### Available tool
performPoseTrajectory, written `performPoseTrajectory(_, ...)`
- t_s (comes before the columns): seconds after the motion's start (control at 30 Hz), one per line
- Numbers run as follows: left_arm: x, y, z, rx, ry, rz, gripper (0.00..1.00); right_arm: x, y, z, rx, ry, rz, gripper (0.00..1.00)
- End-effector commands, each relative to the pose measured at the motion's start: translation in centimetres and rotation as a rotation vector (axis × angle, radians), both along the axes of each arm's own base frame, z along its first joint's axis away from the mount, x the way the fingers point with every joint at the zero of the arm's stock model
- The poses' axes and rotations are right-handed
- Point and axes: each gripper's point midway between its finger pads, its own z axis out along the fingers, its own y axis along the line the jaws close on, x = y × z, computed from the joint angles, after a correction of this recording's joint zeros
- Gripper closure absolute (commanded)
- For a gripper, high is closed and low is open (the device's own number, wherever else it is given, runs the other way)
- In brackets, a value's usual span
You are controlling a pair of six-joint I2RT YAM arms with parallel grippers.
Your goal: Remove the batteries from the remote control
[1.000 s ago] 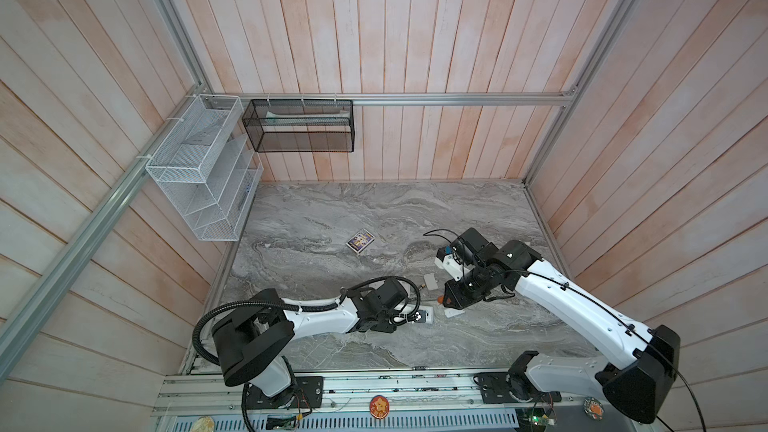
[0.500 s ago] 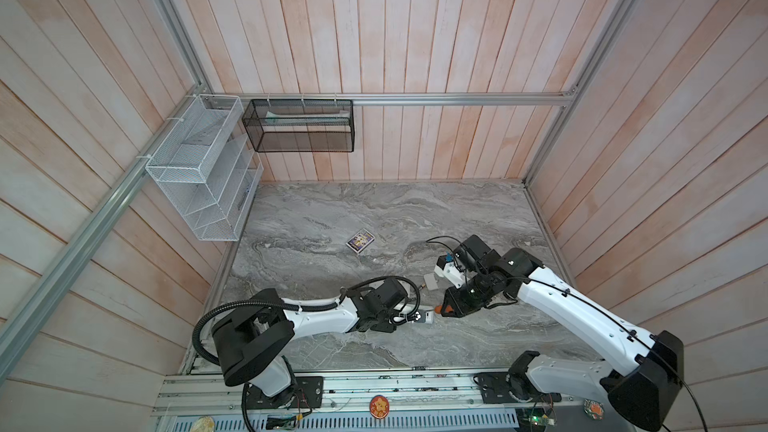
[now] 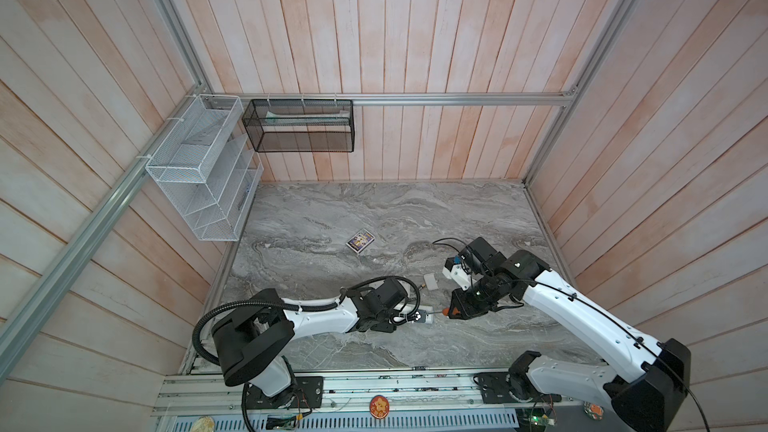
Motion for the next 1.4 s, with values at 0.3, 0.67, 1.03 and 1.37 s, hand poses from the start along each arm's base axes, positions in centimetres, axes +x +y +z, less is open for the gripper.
performPoseTrajectory(0.3, -3.1, 5.7, -4.8, 0.239, 0.137, -0.001, 1.0, -0.2, -0.7, -0.6, -0.016, 0.015, -0.019, 1.0)
performPoseTrajectory(0.67, -3.1, 5.7, -4.8, 0.239, 0.137, 0.0, 1.0, -0.8, 0.0, -1.5, 0.013, 0.058, 0.004, 1.0)
performPoseTrajectory(1.03, -3.2, 5.8, -4.8, 0.24, 0.138, -0.002, 1.0, -1.4, 2.9, 0.9, 0.218, 0.088, 0.029, 1.0)
performPoseTrajectory(1.37, -3.2, 5.7, -4.9, 0.239, 0.141, -0.005, 1.0, -1.1, 4.6, 3.5, 0.344, 0.068, 0.029, 1.0)
